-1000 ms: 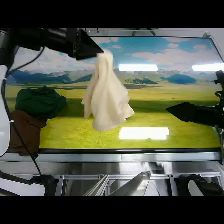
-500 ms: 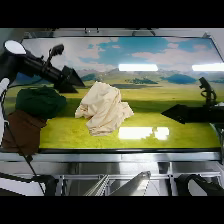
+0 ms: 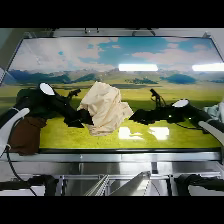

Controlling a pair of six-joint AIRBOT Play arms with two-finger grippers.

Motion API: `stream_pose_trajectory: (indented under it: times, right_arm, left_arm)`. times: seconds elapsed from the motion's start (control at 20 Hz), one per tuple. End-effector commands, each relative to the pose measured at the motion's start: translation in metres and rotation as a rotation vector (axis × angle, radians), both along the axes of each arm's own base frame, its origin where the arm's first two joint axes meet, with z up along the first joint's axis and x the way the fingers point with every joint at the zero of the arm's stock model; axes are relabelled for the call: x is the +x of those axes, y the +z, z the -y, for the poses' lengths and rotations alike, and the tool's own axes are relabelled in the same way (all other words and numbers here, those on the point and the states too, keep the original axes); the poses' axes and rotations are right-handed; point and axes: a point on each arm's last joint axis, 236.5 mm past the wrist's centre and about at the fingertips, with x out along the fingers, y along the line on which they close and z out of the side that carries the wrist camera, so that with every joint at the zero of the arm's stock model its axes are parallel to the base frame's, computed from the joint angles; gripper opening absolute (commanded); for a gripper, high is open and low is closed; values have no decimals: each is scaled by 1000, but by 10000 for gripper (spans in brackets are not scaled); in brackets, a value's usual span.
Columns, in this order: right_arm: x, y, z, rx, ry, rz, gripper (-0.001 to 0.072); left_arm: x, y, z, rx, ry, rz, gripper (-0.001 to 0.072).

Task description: Fold the shirts.

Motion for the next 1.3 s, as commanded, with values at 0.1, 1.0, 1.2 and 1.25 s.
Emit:
stream_pose_trajectory:
  times: [0.1, 1.0, 1.2, 1.25]
  right_arm:
    - [11, -25, -57, 60, 34, -54, 300]
    - [48, 283, 47, 401, -88, 494, 21]
    - [-8, 428, 55, 465, -71, 878, 21]
    - [-32, 458, 51, 465, -43, 977, 21]
  left_arm:
    - [-21, -35, 34, 29, -136, -17, 700]
    - [80, 339, -28, -462, 179, 770, 29]
    - [42, 432, -14, -637, 139, 962, 29]
    - [25, 451, -5, -694, 105, 991, 29]
